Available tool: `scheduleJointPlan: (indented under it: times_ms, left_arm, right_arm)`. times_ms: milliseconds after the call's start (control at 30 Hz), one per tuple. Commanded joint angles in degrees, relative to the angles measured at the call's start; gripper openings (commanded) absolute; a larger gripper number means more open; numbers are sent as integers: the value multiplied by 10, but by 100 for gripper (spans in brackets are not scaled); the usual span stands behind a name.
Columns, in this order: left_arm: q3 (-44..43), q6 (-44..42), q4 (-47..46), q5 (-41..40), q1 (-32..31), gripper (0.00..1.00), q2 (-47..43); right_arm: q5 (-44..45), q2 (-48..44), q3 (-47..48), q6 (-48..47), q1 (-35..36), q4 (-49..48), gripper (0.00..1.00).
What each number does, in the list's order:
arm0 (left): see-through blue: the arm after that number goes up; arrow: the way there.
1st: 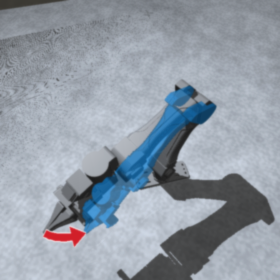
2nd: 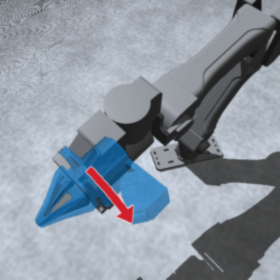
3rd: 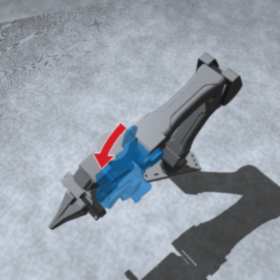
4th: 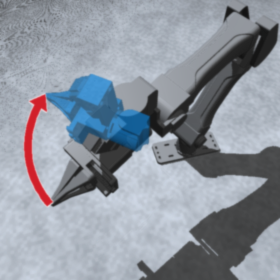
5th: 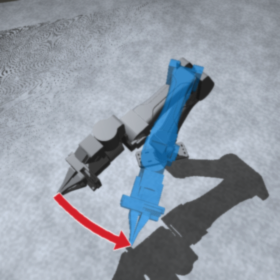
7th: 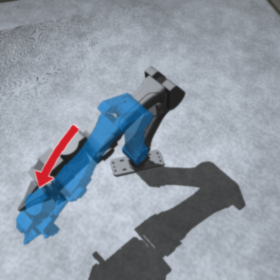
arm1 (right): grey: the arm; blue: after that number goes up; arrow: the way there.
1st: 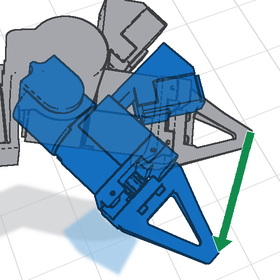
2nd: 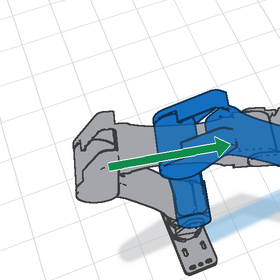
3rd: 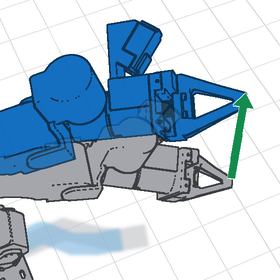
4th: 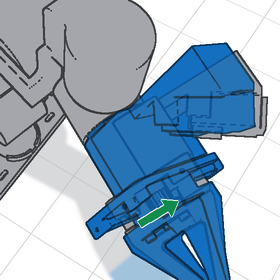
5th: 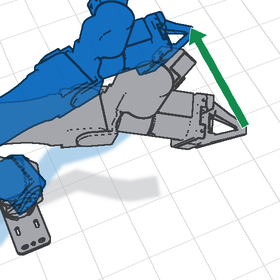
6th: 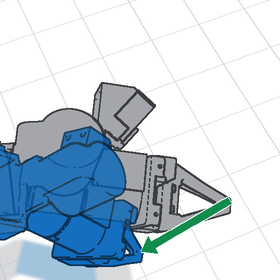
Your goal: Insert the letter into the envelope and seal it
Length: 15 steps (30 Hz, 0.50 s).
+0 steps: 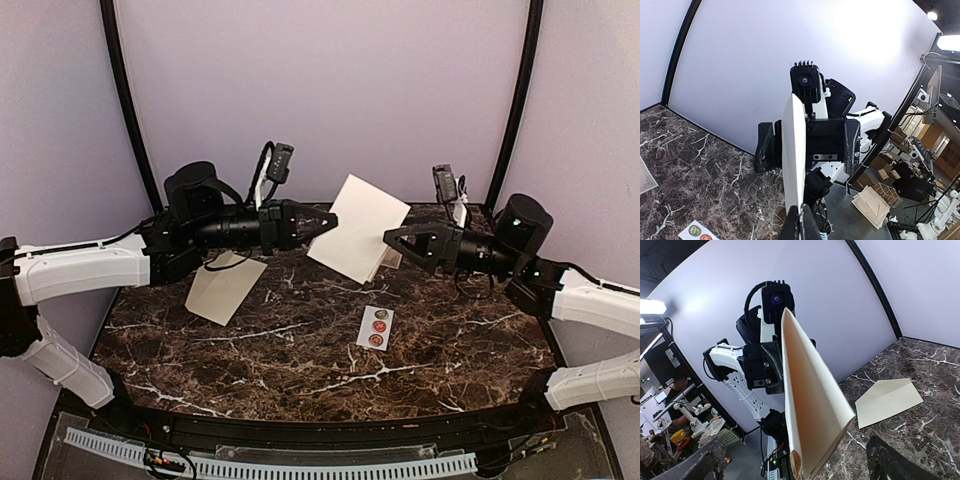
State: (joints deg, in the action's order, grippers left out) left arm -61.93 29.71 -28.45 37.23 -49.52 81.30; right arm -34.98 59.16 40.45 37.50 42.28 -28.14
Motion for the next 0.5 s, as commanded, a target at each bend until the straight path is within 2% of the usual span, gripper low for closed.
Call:
scheduleJointPlan:
  times_ms: [0, 67, 133, 233, 300, 333, 400, 433, 467]
  left_arm:
    - [17, 35, -68, 2, -2, 0, -22]
    - [23, 39, -69, 4, -2, 0, -24]
    - [27, 41, -69, 6, -2, 0, -25]
    - [32, 43, -70, 8, -2, 0, -25]
    - [29, 42, -65, 16, -2, 0, -20]
    - [25, 36, -59, 23, -2, 0, -15]
    - [10, 21, -25, 24, -2, 21, -9]
    - [-1, 16, 3, 20, -2, 39, -8]
    - [-10, 4, 14, 12, -1, 46, -8]
  right_arm:
    - [-2, 13, 18, 7, 15, -50, 81]
    - [-3, 18, 19, 8, 19, -58, 55]
    - [-6, 24, 21, 11, 21, -68, 37]
    - [-7, 36, 30, 10, 23, -73, 18]
    - [-6, 42, 36, 8, 23, -73, 1]
    - [-6, 44, 39, 3, 23, -68, 0]
    - [-1, 46, 49, -11, 23, -40, 0]
    - [3, 47, 55, -23, 23, -18, 0]
    - [5, 47, 61, -35, 23, 5, 0]
